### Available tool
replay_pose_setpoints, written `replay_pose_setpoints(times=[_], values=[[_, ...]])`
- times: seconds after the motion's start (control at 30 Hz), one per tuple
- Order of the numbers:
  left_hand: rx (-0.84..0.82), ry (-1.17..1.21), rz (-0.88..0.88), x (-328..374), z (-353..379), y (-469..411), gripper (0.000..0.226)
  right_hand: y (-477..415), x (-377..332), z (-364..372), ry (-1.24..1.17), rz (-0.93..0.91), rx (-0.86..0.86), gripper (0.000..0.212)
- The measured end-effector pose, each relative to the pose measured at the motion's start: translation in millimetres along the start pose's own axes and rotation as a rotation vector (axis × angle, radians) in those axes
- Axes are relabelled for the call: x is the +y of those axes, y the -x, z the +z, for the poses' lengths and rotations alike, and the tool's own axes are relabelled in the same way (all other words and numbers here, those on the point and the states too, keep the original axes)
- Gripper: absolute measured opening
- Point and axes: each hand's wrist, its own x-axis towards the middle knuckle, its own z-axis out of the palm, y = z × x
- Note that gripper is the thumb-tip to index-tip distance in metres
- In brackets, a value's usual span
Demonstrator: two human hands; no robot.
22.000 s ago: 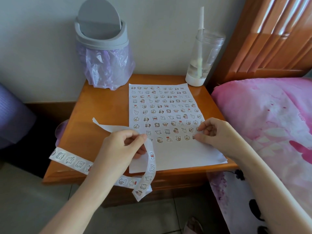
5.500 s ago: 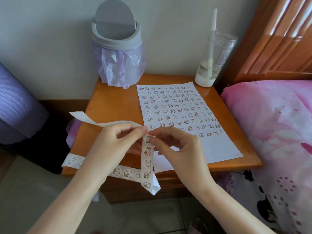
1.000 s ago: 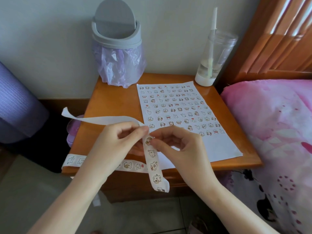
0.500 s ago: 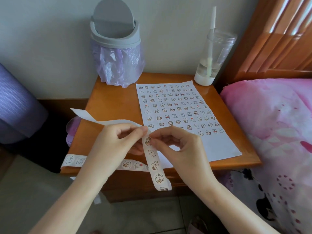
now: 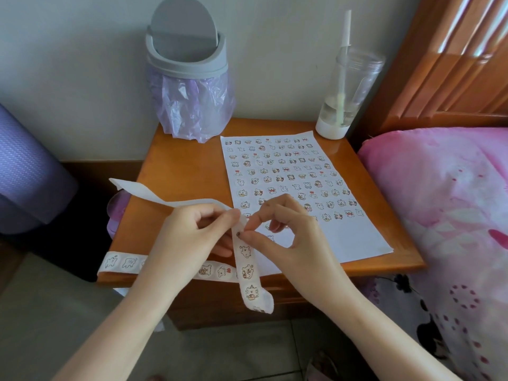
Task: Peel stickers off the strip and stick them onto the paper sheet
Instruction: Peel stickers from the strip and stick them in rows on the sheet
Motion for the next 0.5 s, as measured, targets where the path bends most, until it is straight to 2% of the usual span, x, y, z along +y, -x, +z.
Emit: replay_pose_setpoints(times=[0.1,0.17,0.27,0.4,0.5], values=[[-0.006,-0.001,-0.013,-1,1,-1,0.021,-2,-3,-7,-0.024,-0.017,-0.030,0.014],[-0.003,0.008,-0.019,-2,2,-2,0.022,-5,-4,-19,-0.060,0.000,-0.045,0.007],[-0.004,-0.005,-0.013,-3,3,-2,0.019,-13,5,-44,-0.076,0.129,-0.095,0.004],[-0.023,-0.045,-0.014,-5,5,-2,0.018,-19,22,-62,0.025,0.309,-0.122,0.003],[-0.036,-0.073,-0.013,-7,7,-2,0.018,-18,26,-60,0.005,0.337,-0.097,0.001]])
